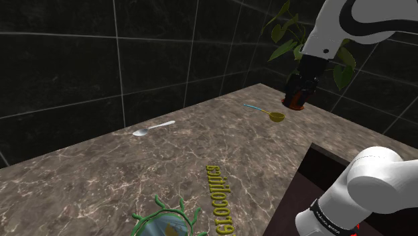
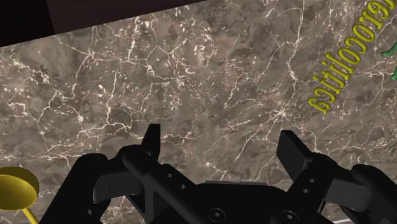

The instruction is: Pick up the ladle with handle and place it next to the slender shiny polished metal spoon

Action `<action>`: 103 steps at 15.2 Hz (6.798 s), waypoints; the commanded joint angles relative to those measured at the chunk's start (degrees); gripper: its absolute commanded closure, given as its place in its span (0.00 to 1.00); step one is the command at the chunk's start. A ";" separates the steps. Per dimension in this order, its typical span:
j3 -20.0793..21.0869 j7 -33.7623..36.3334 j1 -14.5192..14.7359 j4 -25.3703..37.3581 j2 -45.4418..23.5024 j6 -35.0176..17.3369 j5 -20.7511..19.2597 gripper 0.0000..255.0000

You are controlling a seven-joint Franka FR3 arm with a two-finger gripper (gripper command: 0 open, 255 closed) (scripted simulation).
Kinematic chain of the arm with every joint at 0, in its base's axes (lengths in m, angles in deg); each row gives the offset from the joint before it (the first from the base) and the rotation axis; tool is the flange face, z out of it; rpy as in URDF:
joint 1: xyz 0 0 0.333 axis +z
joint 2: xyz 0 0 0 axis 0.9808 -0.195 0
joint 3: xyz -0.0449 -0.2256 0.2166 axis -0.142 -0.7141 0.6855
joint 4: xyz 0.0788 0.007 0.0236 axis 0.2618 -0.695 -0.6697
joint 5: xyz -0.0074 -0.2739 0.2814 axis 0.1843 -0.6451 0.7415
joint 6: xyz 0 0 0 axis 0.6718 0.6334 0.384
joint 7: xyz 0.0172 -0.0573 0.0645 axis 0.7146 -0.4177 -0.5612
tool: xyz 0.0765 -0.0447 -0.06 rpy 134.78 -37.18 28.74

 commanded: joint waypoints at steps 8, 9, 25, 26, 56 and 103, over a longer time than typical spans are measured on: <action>-8.36 -11.46 -1.61 -0.24 -8.16 -7.42 -5.16 0.00; -9.53 -13.07 -1.75 0.05 -9.66 -8.51 -5.71 0.00; -25.55 -40.70 -2.13 15.90 -42.26 -21.93 -2.52 0.00; -26.15 -42.59 -2.34 17.59 -44.74 -22.26 -1.46 0.00; -26.52 -56.07 -6.75 28.64 -65.03 -27.34 8.49 1.00; -14.05 -23.21 8.96 16.33 -38.75 -19.63 1.13 1.00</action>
